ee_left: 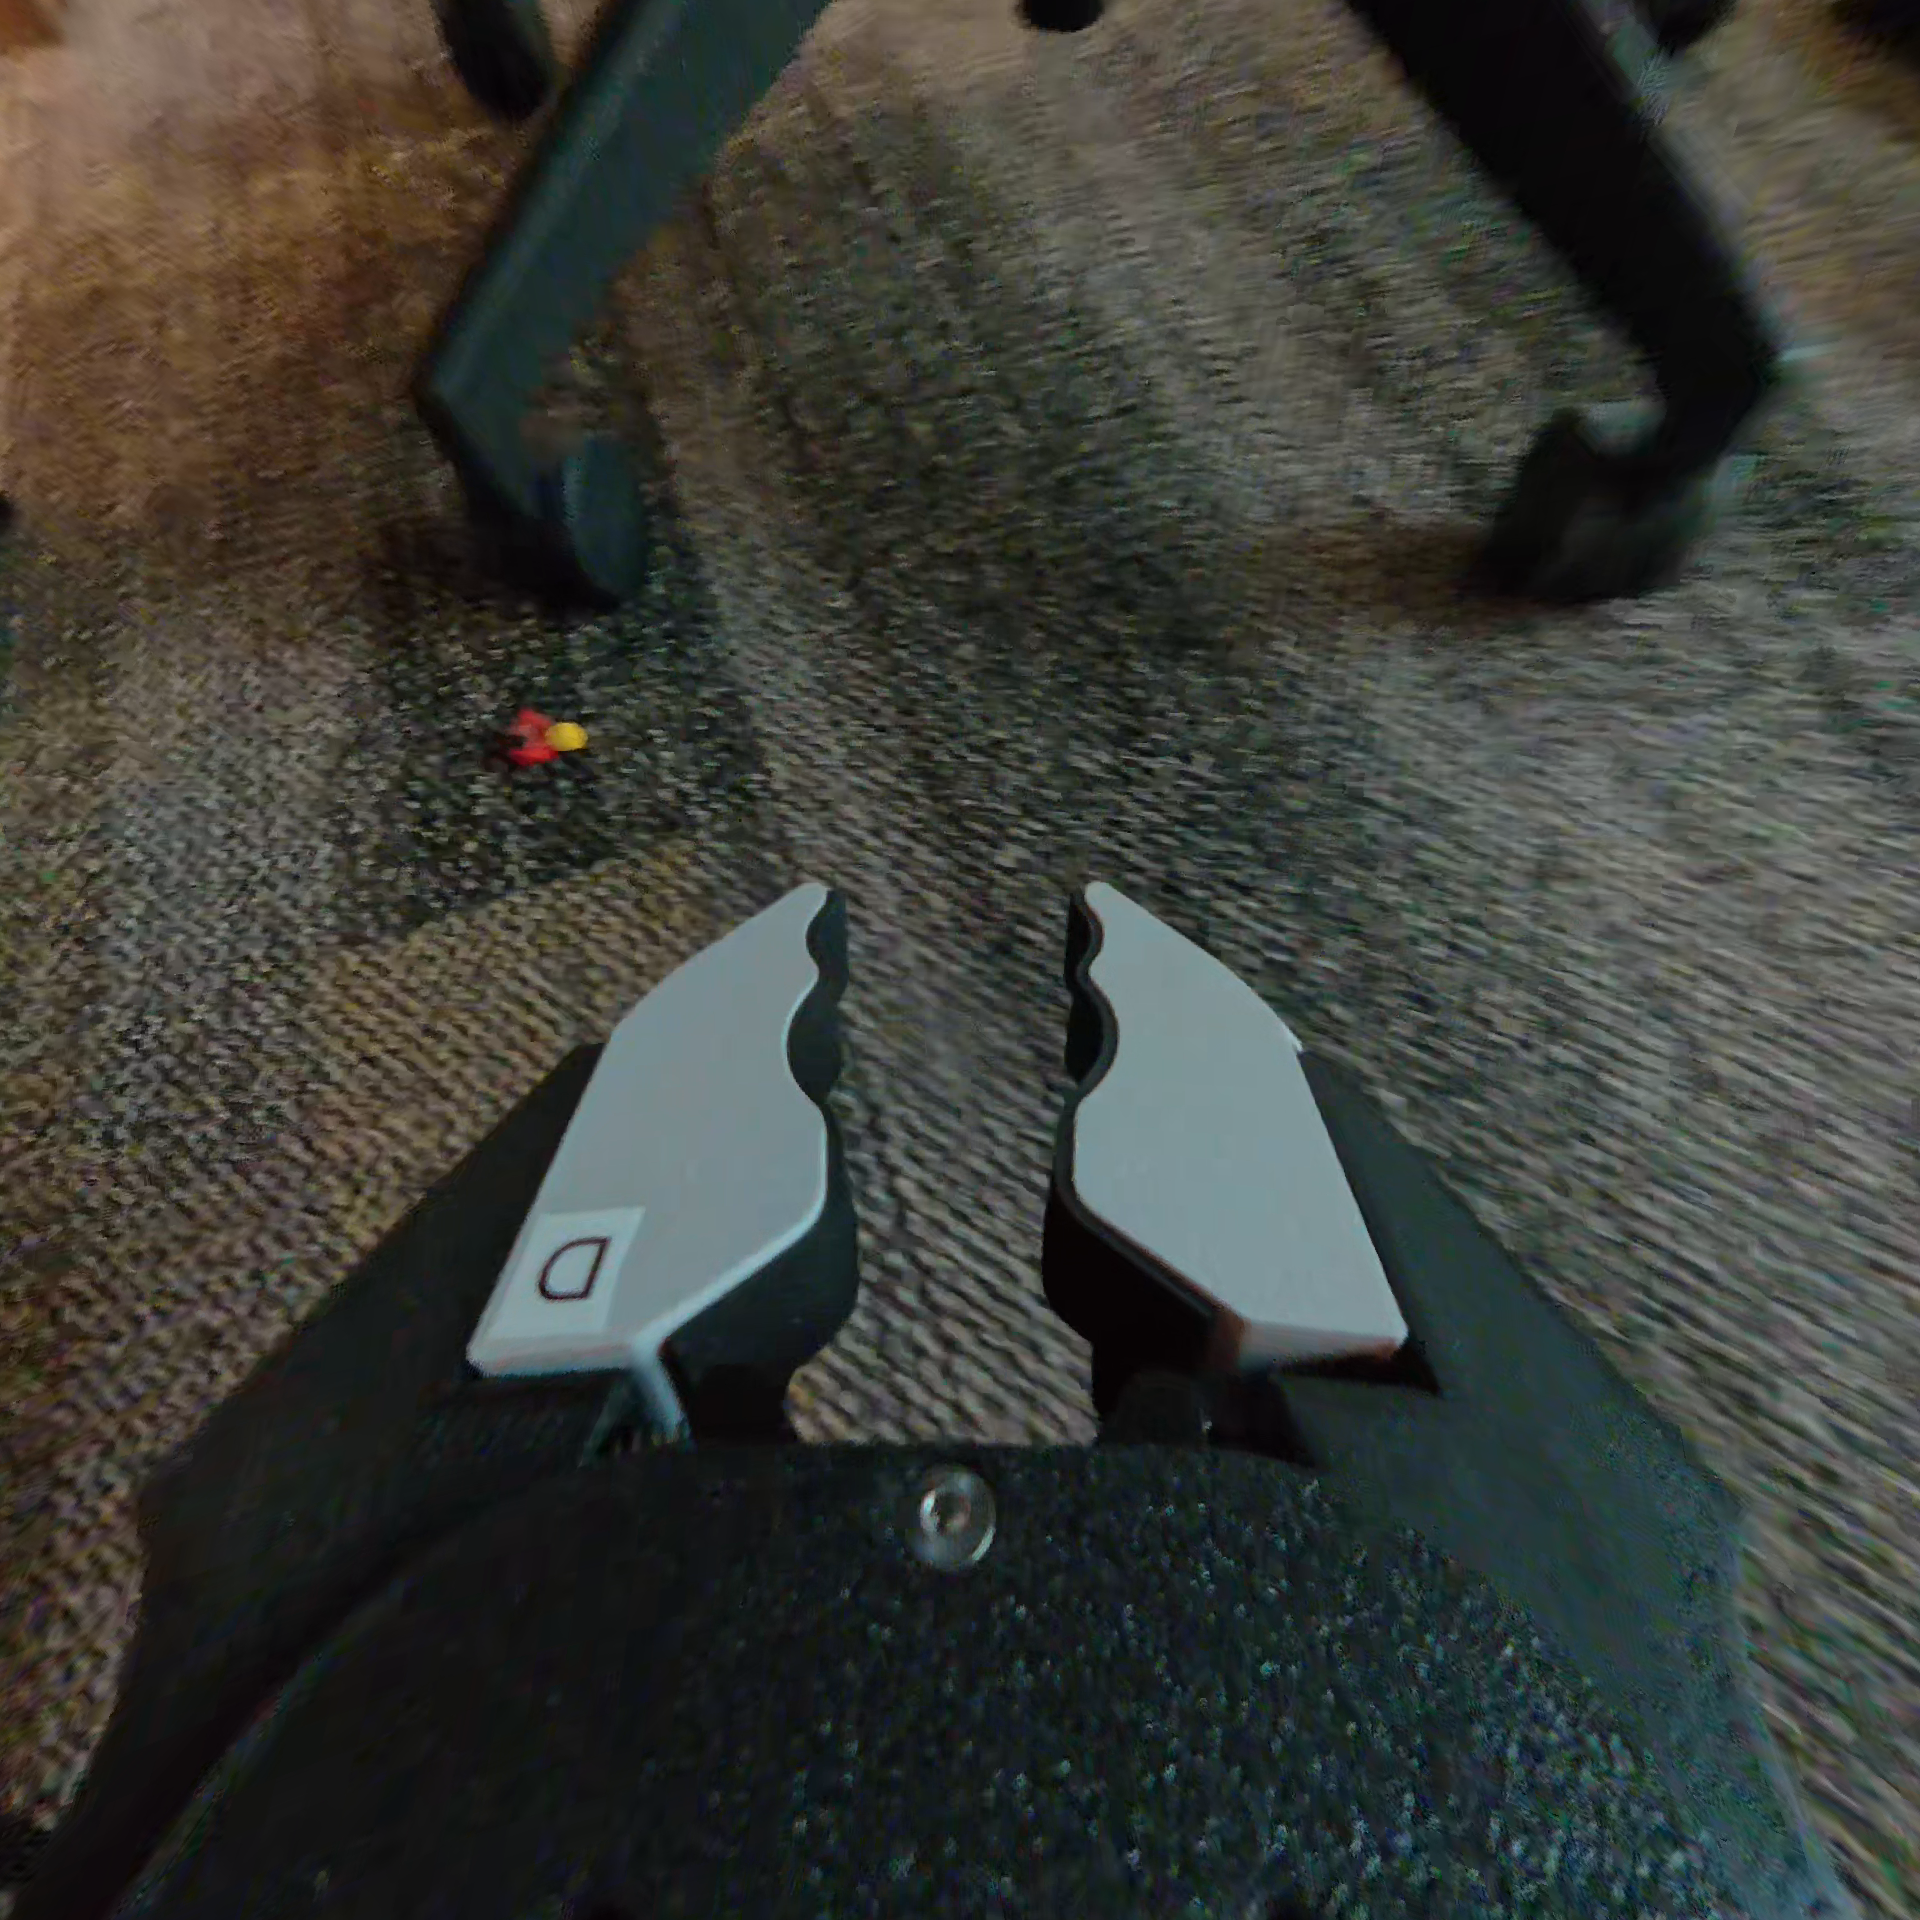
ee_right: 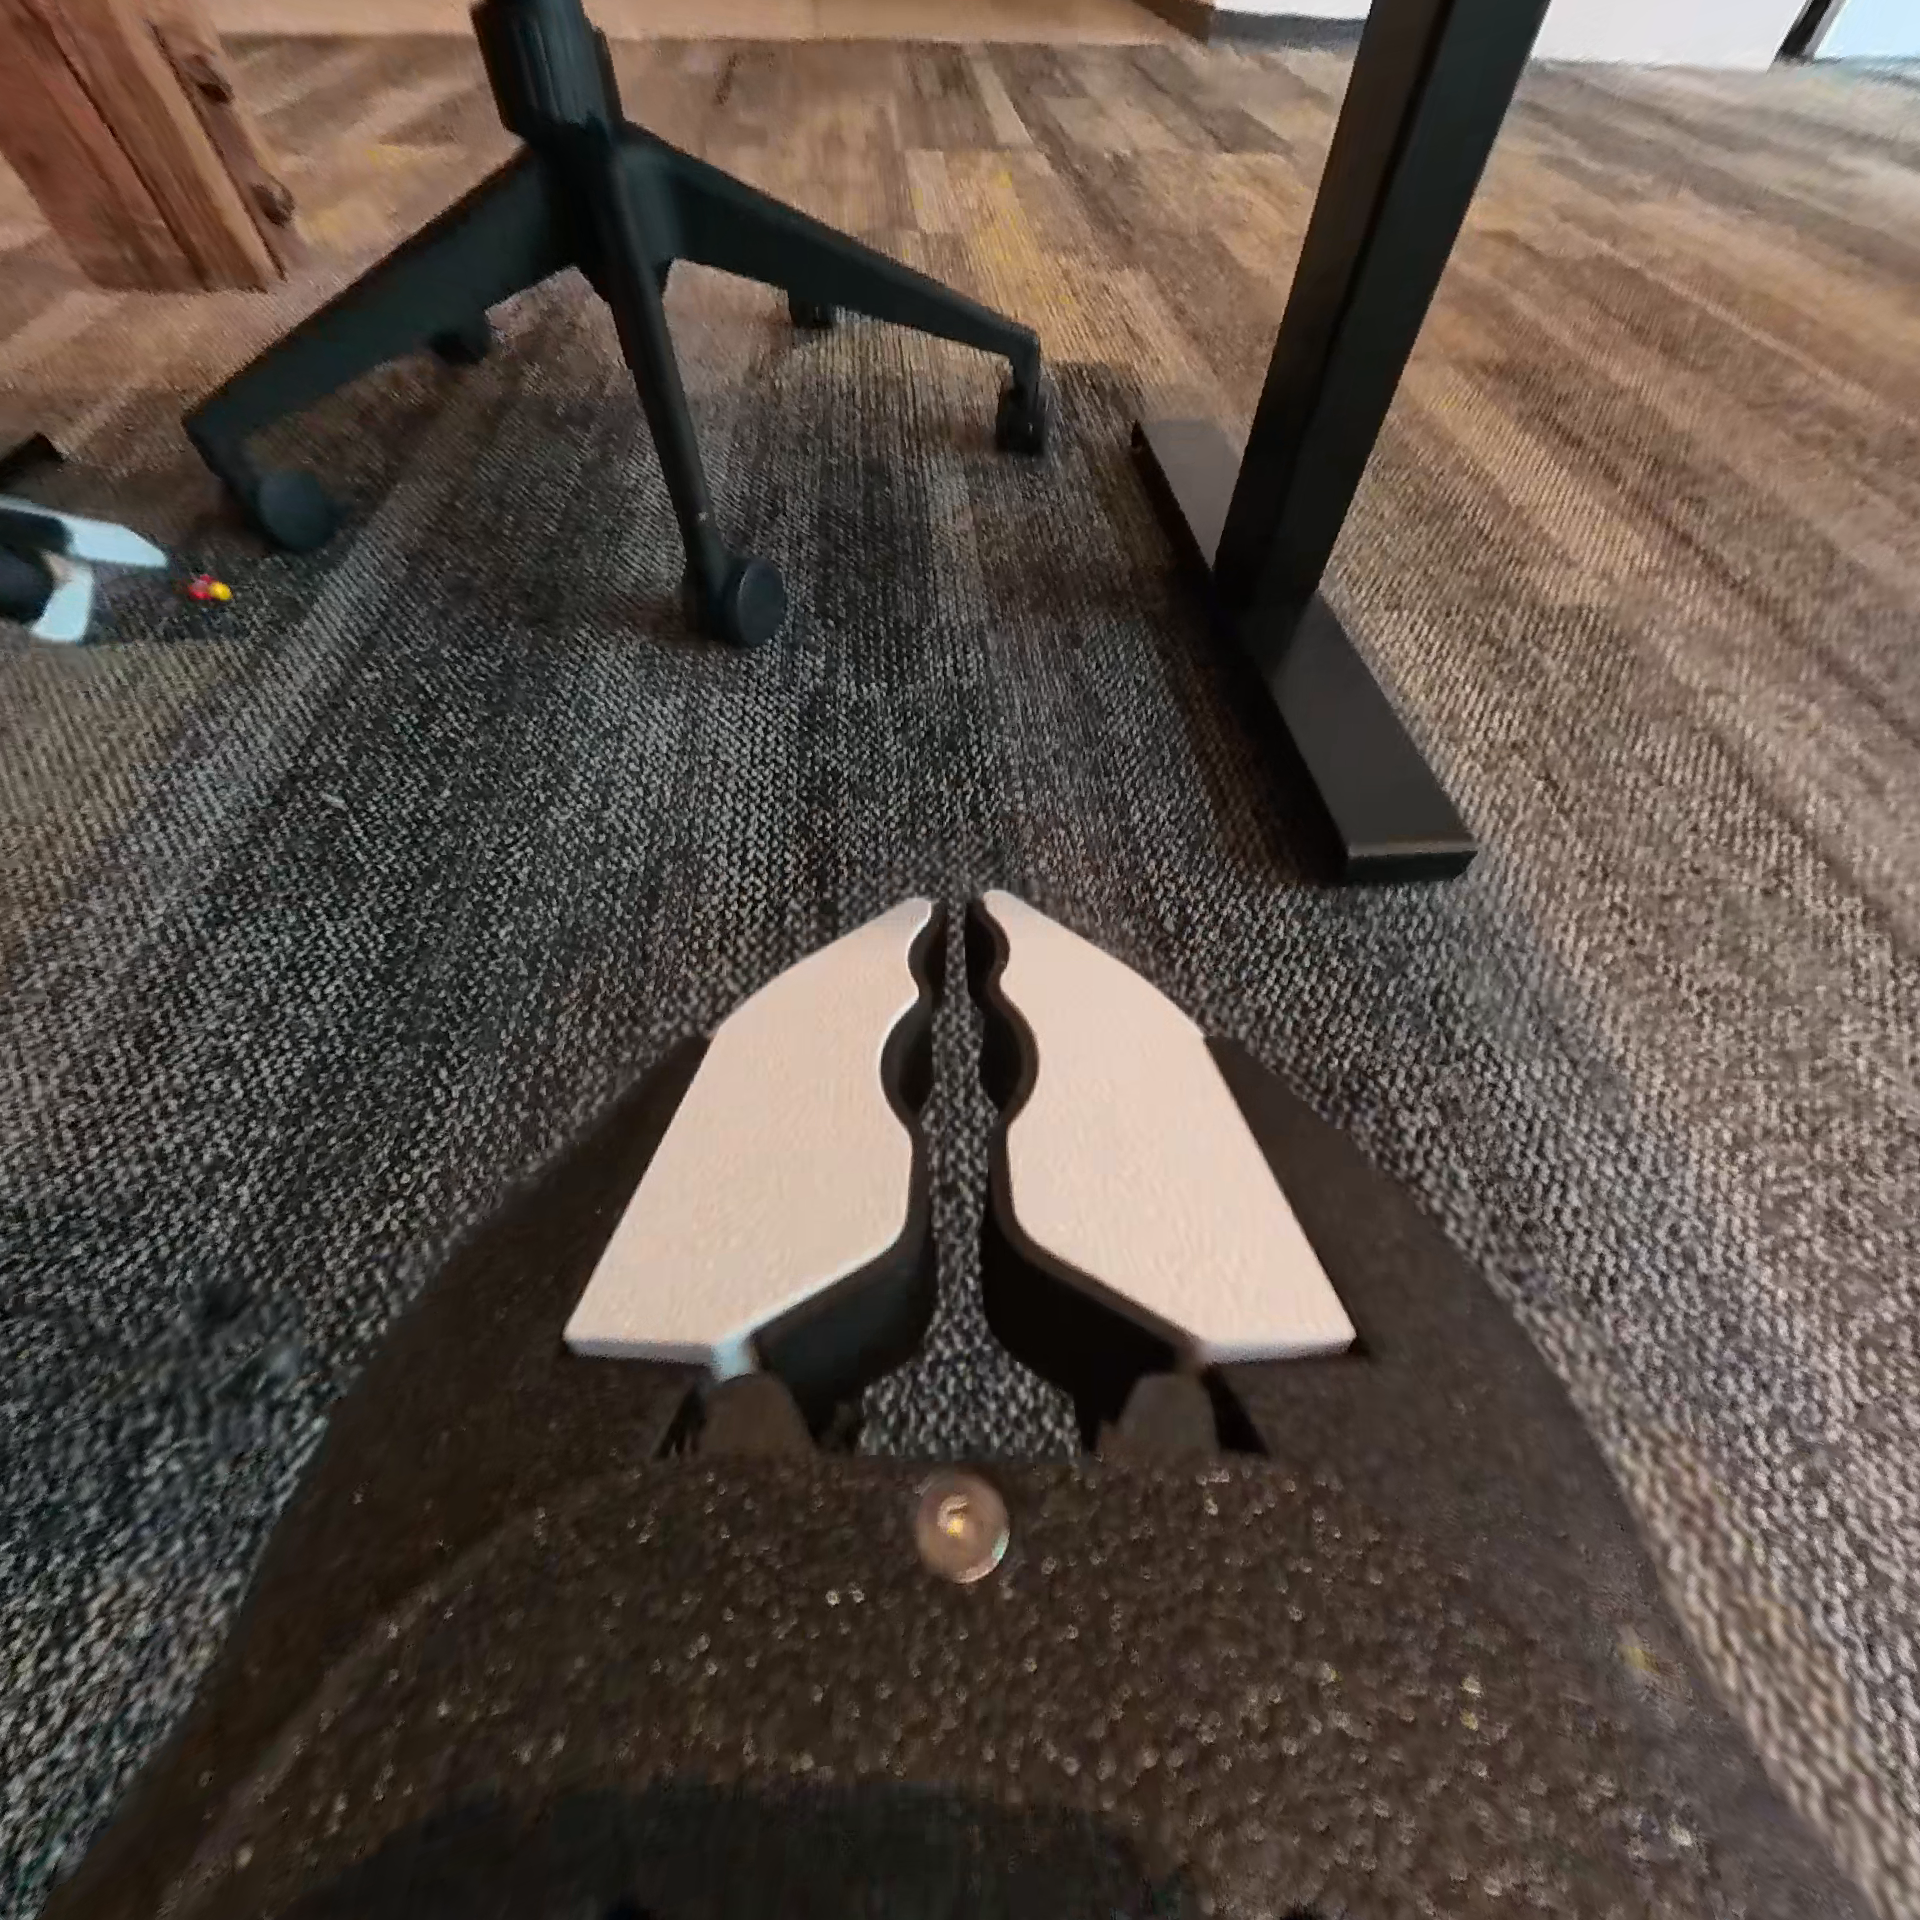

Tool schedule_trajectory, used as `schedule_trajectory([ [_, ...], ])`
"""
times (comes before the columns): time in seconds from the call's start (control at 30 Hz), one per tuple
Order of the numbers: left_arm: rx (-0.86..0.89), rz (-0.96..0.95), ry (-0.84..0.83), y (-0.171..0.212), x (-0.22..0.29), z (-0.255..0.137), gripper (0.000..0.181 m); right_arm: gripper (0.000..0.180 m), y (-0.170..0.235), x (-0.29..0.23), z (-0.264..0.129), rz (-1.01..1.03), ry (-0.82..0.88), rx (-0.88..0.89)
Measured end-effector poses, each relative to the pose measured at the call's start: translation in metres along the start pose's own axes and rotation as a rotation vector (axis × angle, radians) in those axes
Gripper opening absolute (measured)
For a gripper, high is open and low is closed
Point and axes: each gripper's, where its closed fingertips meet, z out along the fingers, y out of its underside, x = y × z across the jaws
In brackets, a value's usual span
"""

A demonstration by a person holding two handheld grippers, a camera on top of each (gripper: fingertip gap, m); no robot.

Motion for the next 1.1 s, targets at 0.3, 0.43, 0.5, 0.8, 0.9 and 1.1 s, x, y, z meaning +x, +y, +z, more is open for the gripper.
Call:
schedule_trajectory([
  [0.3,-0.106,0.046,-0.141,0.020,-0.105,0.079,0.046,0.003,0.035,-0.001,-0.013,0.020,0.017,-0.123],
  [0.43,-0.131,0.053,-0.155,0.024,-0.121,0.107,0.050,0.003,0.040,-0.005,-0.015,0.044,0.025,-0.167],
  [0.5,-0.137,0.044,-0.173,0.022,-0.132,0.120,0.050,0.003,0.043,-0.009,-0.015,0.053,0.027,-0.189],
  [0.8,-0.210,0.089,-0.155,0.023,-0.164,0.171,0.049,0.002,0.043,-0.020,-0.004,0.084,0.050,-0.238],
  [0.9,-0.224,0.086,-0.117,0.026,-0.157,0.181,0.046,0.002,0.041,-0.026,-0.001,0.088,0.049,-0.246],
  [1.1,-0.211,-0.019,-0.100,0.031,-0.147,0.180,0.024,0.001,0.034,-0.030,-0.005,0.081,0.047,-0.248],
])
